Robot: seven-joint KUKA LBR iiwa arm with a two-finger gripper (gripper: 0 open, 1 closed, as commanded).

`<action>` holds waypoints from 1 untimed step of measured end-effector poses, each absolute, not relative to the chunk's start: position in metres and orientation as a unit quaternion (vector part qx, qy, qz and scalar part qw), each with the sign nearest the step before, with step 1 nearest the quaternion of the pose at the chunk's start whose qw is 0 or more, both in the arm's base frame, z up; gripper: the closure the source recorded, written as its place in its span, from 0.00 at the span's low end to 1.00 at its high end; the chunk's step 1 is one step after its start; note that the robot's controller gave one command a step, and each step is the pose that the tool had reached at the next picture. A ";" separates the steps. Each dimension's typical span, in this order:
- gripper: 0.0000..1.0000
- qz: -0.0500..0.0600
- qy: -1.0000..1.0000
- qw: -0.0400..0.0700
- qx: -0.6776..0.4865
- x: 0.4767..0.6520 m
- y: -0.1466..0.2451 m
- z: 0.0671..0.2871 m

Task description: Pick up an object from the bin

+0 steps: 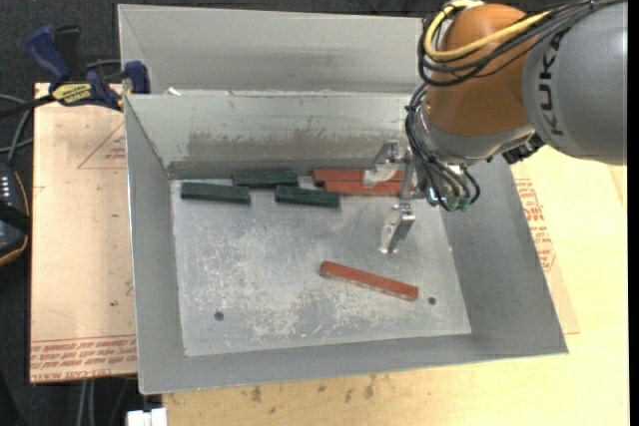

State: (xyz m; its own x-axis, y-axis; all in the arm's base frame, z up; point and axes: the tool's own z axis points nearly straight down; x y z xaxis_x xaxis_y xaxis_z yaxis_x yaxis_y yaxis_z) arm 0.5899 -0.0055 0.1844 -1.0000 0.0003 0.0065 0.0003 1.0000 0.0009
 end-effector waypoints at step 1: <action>0.00 0.000 -1.000 -0.001 0.000 0.592 -0.005 0.189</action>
Offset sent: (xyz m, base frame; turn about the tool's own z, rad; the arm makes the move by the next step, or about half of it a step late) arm -0.0539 0.0132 -0.0845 0.0646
